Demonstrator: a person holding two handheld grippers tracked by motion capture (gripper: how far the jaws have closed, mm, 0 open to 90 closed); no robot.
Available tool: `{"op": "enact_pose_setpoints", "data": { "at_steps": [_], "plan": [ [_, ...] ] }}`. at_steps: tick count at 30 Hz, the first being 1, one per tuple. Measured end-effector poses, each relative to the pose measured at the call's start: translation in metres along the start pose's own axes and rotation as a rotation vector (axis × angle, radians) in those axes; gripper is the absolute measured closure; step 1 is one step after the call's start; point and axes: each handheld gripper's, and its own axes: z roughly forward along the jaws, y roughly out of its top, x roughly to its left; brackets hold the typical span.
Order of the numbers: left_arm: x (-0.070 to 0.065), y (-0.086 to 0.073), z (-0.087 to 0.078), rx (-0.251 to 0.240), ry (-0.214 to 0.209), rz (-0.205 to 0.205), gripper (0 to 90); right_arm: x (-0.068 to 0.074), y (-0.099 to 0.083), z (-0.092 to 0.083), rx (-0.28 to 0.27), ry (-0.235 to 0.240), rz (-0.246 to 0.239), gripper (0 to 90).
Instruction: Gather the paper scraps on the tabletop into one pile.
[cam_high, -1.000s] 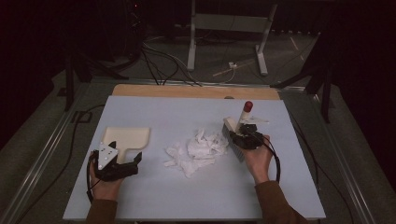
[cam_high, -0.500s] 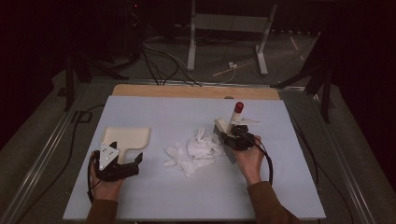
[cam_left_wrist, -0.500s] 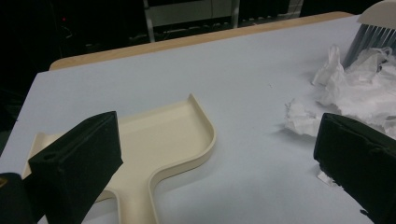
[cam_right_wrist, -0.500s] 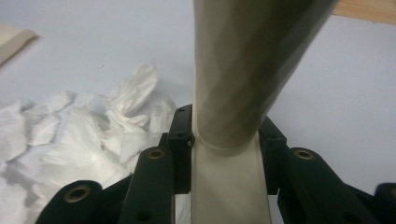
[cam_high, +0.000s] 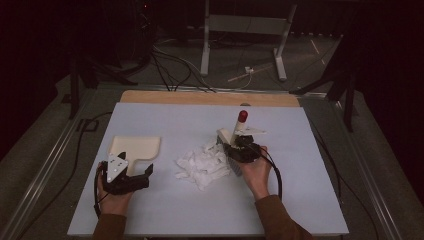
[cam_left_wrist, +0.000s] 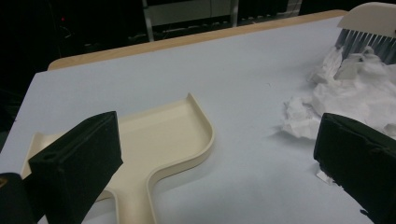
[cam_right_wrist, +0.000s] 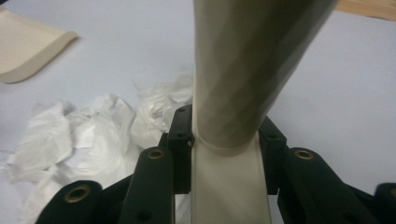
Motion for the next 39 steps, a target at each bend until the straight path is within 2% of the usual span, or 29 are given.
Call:
{"op": "enact_pose_setpoints", "data": {
  "at_steps": [8,11,20,24,29,34,39],
  "plan": [
    [0.000,0.000,0.000,0.001,0.002,0.002,1.9,0.020,0.003,0.005,-0.002,0.039,-0.028,67.0],
    [0.000,0.000,-0.001,0.001,0.004,0.003,1.9,0.022,0.004,0.005,-0.003,0.042,-0.038,66.9],
    [-0.001,0.000,0.000,0.006,0.002,0.007,1.9,0.007,0.008,-0.008,-0.029,-0.004,-0.034,67.0],
    [-0.002,0.000,0.001,0.008,0.003,0.010,1.9,-0.001,0.010,-0.016,-0.052,-0.025,-0.018,67.0],
    [-0.002,0.000,0.001,0.011,0.004,0.014,1.9,-0.008,0.014,-0.028,-0.085,-0.029,-0.004,66.9],
    [-0.002,0.000,0.002,0.016,0.004,0.016,1.9,-0.005,0.020,-0.045,-0.126,0.002,-0.006,66.9],
    [-0.003,0.000,0.002,0.017,0.003,0.022,1.9,0.009,0.028,-0.057,-0.158,0.062,-0.025,66.9]
  ]
}}
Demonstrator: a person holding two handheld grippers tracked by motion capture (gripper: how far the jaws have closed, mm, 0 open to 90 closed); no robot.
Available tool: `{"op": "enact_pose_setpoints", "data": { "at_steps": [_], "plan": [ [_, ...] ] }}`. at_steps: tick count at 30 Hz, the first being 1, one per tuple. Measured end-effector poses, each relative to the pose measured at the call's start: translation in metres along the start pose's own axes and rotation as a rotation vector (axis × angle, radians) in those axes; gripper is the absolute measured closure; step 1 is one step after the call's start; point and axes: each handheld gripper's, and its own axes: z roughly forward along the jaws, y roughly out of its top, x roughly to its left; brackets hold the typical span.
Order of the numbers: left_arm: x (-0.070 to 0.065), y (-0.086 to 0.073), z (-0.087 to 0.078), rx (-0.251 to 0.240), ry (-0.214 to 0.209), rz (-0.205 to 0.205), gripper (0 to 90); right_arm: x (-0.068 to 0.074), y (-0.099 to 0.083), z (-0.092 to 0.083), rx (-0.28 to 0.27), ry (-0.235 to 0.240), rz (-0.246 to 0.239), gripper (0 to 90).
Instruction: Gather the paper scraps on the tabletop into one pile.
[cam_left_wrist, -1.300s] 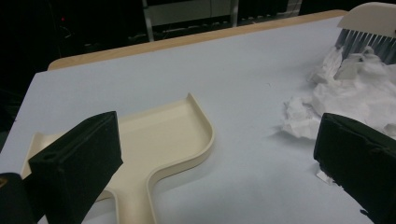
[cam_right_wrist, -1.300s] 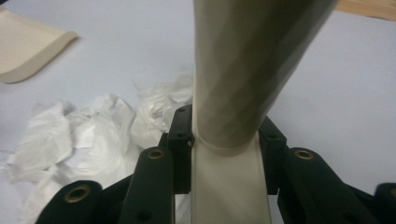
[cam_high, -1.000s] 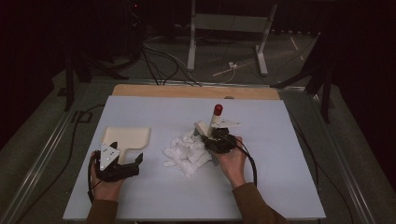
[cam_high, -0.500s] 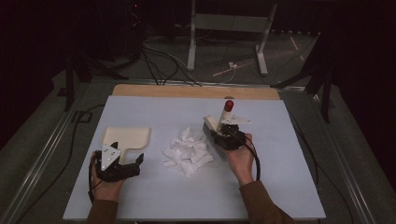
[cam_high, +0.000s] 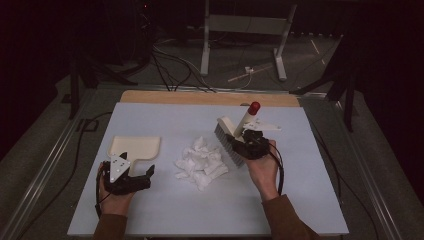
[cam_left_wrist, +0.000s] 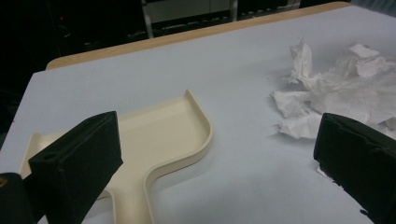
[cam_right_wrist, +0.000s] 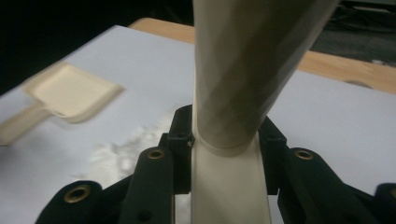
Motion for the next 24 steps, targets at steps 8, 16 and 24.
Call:
{"op": "enact_pose_setpoints", "data": {
  "at_steps": [8,16,24],
  "plan": [
    [0.001,0.000,-0.001,-0.004,0.002,-0.003,1.9,0.030,0.008,-0.001,-0.015,0.083,-0.022,66.9],
    [0.001,0.000,-0.001,-0.005,0.007,-0.001,1.9,0.059,0.005,0.010,0.008,0.135,-0.063,66.9],
    [0.000,0.000,-0.001,-0.007,0.008,0.001,1.9,0.080,0.000,0.025,0.027,0.178,-0.051,66.9]
  ]
}}
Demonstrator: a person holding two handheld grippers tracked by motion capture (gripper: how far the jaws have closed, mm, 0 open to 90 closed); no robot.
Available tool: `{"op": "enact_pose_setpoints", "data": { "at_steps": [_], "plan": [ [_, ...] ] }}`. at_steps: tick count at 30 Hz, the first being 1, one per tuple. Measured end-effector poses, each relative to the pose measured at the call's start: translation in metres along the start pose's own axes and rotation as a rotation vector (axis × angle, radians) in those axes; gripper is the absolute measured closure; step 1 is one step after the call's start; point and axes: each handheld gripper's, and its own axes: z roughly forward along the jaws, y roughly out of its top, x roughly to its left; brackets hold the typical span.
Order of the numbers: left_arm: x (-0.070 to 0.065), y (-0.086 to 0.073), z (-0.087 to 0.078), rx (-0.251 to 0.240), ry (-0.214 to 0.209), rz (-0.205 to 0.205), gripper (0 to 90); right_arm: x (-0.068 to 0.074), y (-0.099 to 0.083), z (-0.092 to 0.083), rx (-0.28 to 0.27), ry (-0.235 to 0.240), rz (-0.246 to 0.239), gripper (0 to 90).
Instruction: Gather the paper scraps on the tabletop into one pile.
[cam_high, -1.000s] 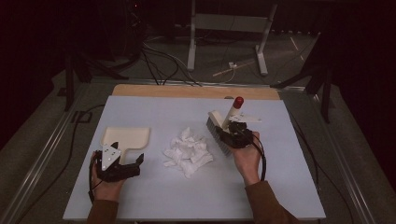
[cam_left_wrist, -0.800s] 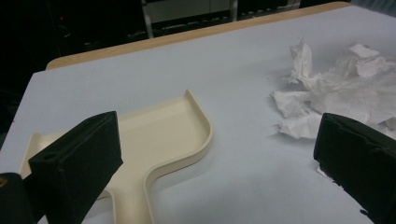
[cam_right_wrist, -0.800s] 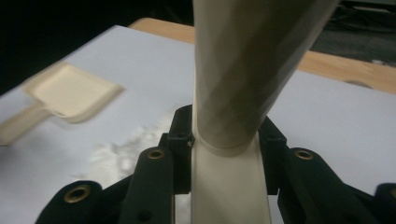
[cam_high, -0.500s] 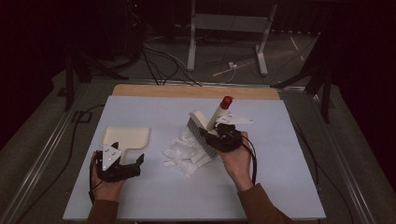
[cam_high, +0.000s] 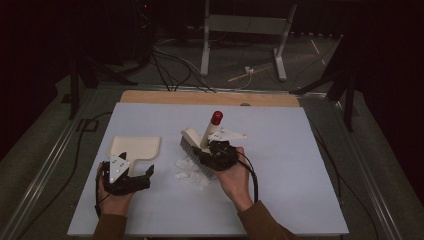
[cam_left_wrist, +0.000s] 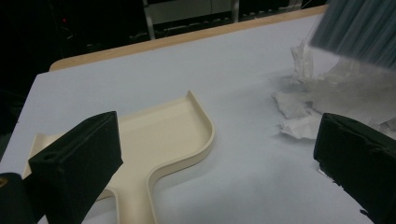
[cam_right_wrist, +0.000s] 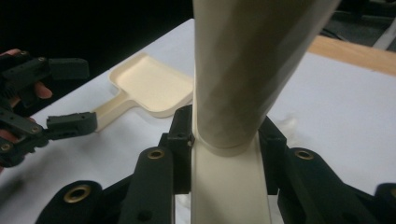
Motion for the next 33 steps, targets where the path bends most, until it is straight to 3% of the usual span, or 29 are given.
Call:
{"op": "enact_pose_setpoints", "data": {
  "at_steps": [21,26,33],
  "plan": [
    [0.002,0.000,-0.002,-0.002,0.006,0.000,1.9,0.040,-0.026,0.053,0.089,0.058,0.051,66.9],
    [0.003,0.000,-0.002,-0.004,0.007,-0.002,1.9,0.040,-0.029,0.062,0.118,0.043,0.061,66.9],
    [0.002,0.000,-0.003,-0.006,0.008,-0.002,1.9,0.028,-0.030,0.064,0.127,-0.025,0.061,66.9]
  ]
}}
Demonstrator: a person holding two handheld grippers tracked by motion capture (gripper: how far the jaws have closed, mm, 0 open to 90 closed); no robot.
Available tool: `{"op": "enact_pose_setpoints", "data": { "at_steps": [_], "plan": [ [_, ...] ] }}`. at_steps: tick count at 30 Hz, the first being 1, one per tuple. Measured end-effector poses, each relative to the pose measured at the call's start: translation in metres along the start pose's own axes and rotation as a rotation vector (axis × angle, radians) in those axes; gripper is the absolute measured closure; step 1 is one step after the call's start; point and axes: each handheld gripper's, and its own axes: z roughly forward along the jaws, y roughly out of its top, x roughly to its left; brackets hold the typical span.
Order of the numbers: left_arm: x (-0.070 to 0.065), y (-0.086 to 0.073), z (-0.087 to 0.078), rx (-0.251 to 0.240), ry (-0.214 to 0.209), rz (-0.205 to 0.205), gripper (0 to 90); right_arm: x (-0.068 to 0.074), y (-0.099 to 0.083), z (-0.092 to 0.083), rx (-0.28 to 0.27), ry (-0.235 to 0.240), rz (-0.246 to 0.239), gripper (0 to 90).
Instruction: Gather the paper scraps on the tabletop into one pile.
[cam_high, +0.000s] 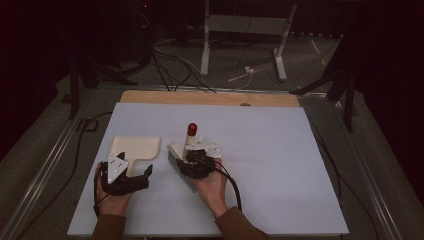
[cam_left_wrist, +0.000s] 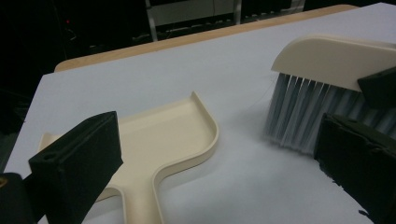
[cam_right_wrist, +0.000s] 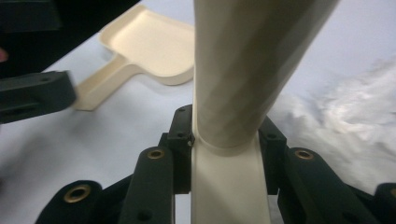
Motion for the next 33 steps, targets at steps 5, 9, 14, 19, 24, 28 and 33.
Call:
{"op": "enact_pose_setpoints", "data": {
  "at_steps": [5,9,14,19,24,28,33],
  "plan": [
    [0.000,0.000,0.000,0.001,0.001,0.004,1.9,-0.012,-0.002,0.001,0.007,-0.041,0.008,66.9],
    [0.000,0.000,0.000,0.002,0.002,0.006,1.9,-0.021,-0.001,0.000,0.003,-0.071,0.018,66.9],
    [0.000,0.000,0.000,0.002,0.003,0.008,1.9,-0.027,0.000,-0.003,-0.001,-0.095,0.009,66.9],
    [0.000,0.000,0.000,0.002,0.004,0.005,1.9,-0.029,0.002,-0.011,-0.018,-0.041,-0.009,66.9],
    [0.000,0.000,0.000,0.002,0.004,0.007,1.9,-0.031,0.004,-0.023,-0.031,0.053,-0.069,66.9],
    [-0.001,0.000,0.001,0.003,0.001,0.007,1.9,-0.034,0.003,-0.034,-0.022,0.097,-0.115,66.9],
    [-0.002,0.000,0.001,0.006,0.003,0.012,2.0,-0.037,0.000,-0.047,-0.009,0.171,-0.182,66.8]
  ]
}}
